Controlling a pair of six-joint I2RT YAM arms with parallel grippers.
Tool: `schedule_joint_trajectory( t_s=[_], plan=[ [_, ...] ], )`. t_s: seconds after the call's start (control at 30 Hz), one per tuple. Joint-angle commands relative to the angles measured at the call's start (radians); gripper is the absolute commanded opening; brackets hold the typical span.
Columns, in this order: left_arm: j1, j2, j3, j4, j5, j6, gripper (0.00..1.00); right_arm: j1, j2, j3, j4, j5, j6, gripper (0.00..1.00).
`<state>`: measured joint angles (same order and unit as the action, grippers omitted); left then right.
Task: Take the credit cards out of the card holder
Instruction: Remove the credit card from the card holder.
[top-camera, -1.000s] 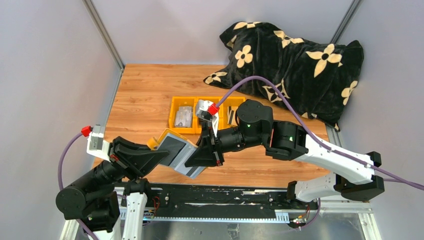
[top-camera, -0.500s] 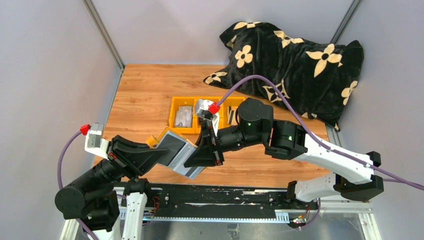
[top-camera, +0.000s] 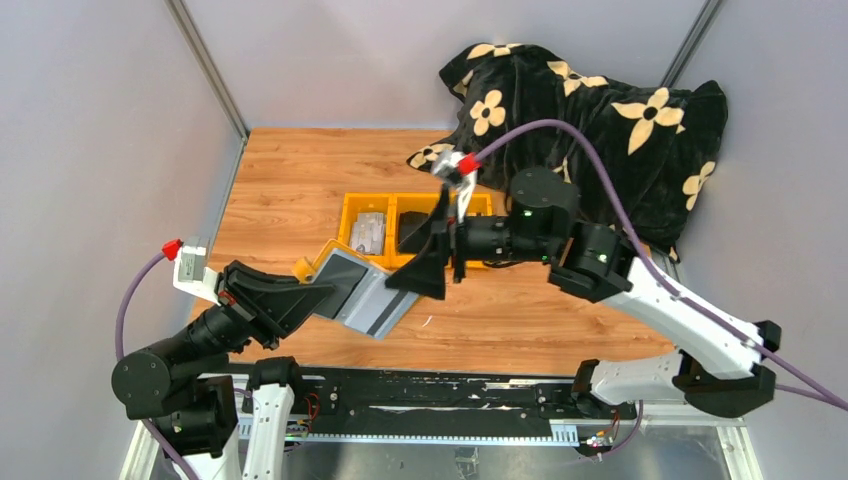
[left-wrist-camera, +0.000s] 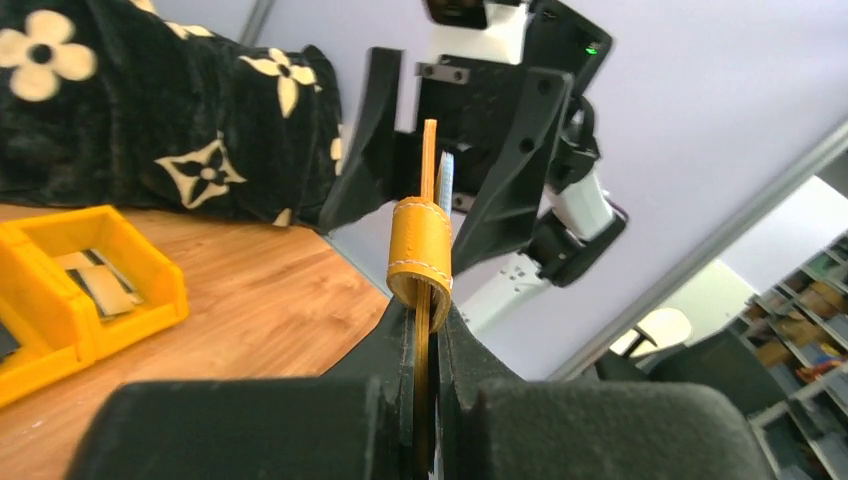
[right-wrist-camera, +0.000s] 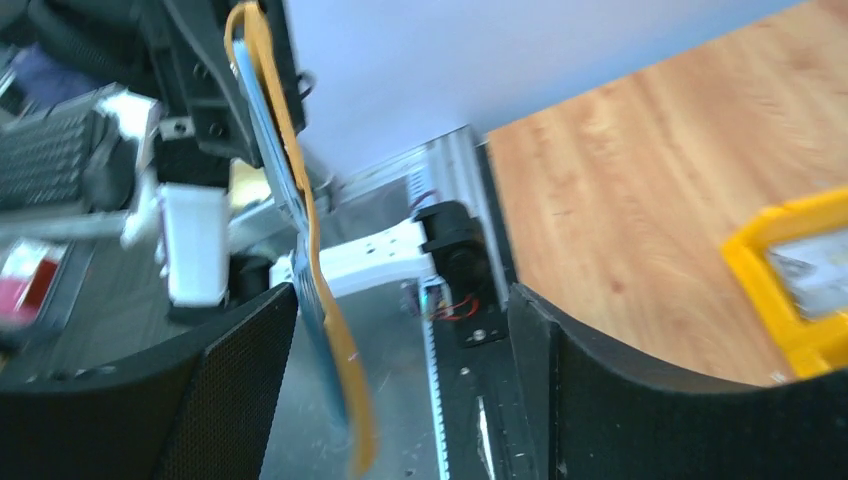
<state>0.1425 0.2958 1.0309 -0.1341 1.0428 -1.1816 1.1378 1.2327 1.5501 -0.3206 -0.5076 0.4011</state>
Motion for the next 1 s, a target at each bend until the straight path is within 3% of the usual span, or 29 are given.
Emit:
schedule_joint_trajectory(
  t_s=[0.0, 0.13, 0.23, 0.57, 0.97],
  plan=[
    [0.003, 0.019, 0.047, -0.211, -0.097, 0.195, 0.0, -0.049, -0.147, -0.018, -0.031, 0.226, 0.051, 0.8],
    [0.002, 0.012, 0.058, -0.367, -0.282, 0.367, 0.0, -0.049, -0.247, -0.125, 0.054, 0.333, 0.129, 0.8],
    [0.003, 0.005, 0.034, -0.383, -0.332, 0.37, 0.0, -0.047, -0.237, -0.198, 0.161, 0.236, 0.219, 0.78],
    [0.003, -0.04, -0.043, -0.332, -0.311, 0.292, 0.0, 0.015, -0.03, -0.266, 0.488, 0.042, 0.389, 0.77],
    [0.003, -0.041, -0.079, -0.2, -0.21, 0.08, 0.0, 0.017, 0.086, -0.264, 0.576, 0.041, 0.426, 0.74]
  ],
)
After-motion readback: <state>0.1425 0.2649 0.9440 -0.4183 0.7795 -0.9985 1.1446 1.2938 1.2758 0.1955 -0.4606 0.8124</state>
